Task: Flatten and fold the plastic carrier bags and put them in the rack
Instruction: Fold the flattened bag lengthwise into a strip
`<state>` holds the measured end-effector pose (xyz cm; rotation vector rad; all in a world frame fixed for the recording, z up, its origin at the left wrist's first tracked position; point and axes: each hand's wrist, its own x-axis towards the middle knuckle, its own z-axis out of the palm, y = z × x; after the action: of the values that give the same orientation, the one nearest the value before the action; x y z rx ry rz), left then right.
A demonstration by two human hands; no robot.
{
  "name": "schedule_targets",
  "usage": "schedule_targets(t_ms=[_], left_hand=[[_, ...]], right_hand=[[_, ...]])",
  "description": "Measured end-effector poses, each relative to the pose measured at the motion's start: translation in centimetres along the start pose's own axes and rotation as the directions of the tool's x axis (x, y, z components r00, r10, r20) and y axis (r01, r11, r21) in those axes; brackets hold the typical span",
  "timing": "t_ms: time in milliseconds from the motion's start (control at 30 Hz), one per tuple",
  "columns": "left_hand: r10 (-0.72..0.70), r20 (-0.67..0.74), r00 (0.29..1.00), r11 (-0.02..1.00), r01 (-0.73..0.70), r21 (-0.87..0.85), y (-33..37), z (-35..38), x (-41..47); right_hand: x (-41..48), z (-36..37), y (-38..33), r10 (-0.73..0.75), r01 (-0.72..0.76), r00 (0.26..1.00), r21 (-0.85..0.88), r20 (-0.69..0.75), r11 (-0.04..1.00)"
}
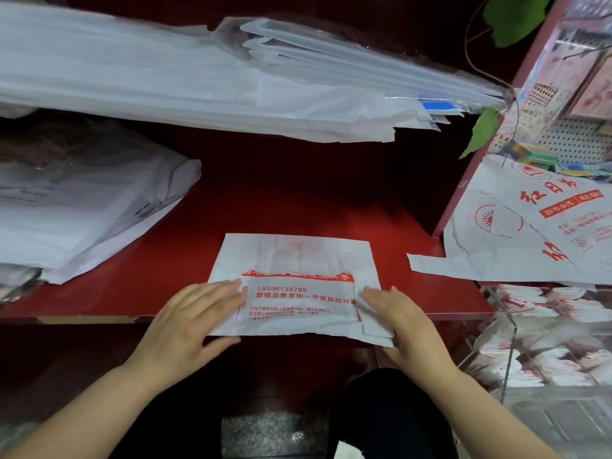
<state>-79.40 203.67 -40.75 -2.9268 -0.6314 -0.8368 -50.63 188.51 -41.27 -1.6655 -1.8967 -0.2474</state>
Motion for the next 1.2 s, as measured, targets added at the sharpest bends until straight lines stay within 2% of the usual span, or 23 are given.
schedule_targets(t_ms=[67,167,233,300,433,533,633,733,767,833,900,1033,1100,1200], left_hand=[[-0.068,0.027,0.997,0.998,0.068,0.009,-0.8,0.1,-0.4],[-0.132,0.114,0.985,0.991,0.132,0.008,-1.8,-0.2,-0.5],[-0.153,0.171,0.973,0.988,0.152,0.017,-2.0,-0.4,-0.3],[-0.160,0.170,0.972,0.987,0.160,0.015,-2.0,-0.4,-0.3],[-0.164,0.053,0.985,0.973,0.170,-0.158,-1.1,-0.7,-1.0],[-0.213,-0.025,0.977,0.931,0.195,-0.309,0.1,-0.5,-1.2],[-0.419,-0.044,0.907,0.816,0.355,-0.456,1.2,-0.2,-0.7],[-0.552,0.059,0.832,0.699,0.500,-0.511,2.0,-0.4,0.4],[-0.557,0.087,0.826,0.685,0.516,-0.514,2.3,-0.6,0.8],[-0.565,0.098,0.819,0.639,0.509,-0.576,2.7,-0.8,1.5],[-0.605,0.103,0.790,0.576,0.523,-0.628,2.7,-0.7,2.0],[-0.646,0.093,0.758,0.585,0.569,-0.578,2.5,-0.5,2.5],[-0.682,0.089,0.725,0.588,0.617,-0.523,2.4,-0.6,2.7],[-0.719,0.033,0.694,0.623,0.665,-0.411,1.9,-0.7,3.1]], right_hand=[[-0.1,-0.3,0.1,0.049,-0.048,0.999,-0.042,0.022,0.998],[0.3,0.0,0.7,0.048,-0.043,0.998,-0.122,0.042,0.992],[0.4,0.5,1.0,0.030,-0.028,0.999,-0.129,0.016,0.991],[0.2,1.0,1.3,0.024,-0.027,0.999,-0.114,-0.031,0.993],[-0.3,0.7,1.4,0.138,-0.129,0.986,0.094,-0.095,0.987],[-0.7,-0.7,0.5,0.264,-0.247,0.964,0.263,-0.029,0.933],[-0.6,-1.8,-0.7,0.409,-0.405,0.909,0.407,0.082,0.819],[0.0,-2.5,-1.5,0.538,-0.494,0.839,0.527,0.082,0.691],[0.2,-2.7,-1.7,0.566,-0.521,0.820,0.523,0.089,0.674],[0.8,-2.8,-1.9,0.569,-0.530,0.819,0.467,0.069,0.707],[1.2,-2.4,-1.7,0.613,-0.547,0.790,0.445,-0.007,0.709],[2.2,-1.4,-1.6,0.691,-0.631,0.719,0.348,-0.074,0.693],[2.6,-1.1,-1.4,0.699,-0.676,0.712,0.206,-0.067,0.708],[3.4,-1.0,-1.3,0.742,-0.743,0.669,0.005,-0.055,0.670]])
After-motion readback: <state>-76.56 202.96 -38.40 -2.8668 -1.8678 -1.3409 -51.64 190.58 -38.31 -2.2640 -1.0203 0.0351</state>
